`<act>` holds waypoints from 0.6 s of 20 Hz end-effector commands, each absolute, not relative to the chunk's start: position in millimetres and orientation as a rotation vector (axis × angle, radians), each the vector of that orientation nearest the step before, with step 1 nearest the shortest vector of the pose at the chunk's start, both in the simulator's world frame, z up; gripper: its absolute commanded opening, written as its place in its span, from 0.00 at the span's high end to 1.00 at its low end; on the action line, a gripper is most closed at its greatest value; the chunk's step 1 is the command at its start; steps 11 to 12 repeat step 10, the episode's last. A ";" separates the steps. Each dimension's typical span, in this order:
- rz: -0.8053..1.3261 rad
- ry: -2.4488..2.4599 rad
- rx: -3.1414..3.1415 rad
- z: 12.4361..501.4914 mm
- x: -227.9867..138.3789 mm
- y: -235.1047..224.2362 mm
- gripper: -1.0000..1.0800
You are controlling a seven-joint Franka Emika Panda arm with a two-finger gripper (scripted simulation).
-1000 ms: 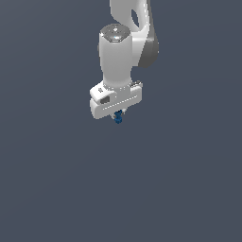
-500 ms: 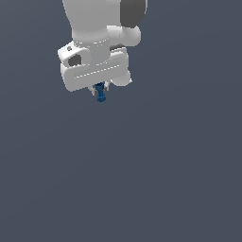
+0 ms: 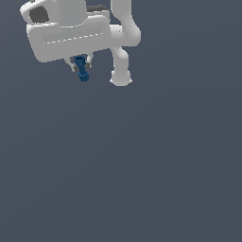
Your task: Pick up the object and move it to a goal position.
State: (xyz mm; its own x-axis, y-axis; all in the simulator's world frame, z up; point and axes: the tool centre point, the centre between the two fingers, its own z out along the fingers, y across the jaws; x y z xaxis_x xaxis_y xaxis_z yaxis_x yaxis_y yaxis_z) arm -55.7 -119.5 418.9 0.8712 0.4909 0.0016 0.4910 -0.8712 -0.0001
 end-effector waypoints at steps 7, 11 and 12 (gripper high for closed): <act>0.000 -0.798 -3.038 445.9 -56.7 -135.2 1.00; 0.000 -0.798 -3.038 447.4 -56.5 -136.1 1.00; 0.000 -0.798 -3.038 447.4 -56.5 -136.1 1.00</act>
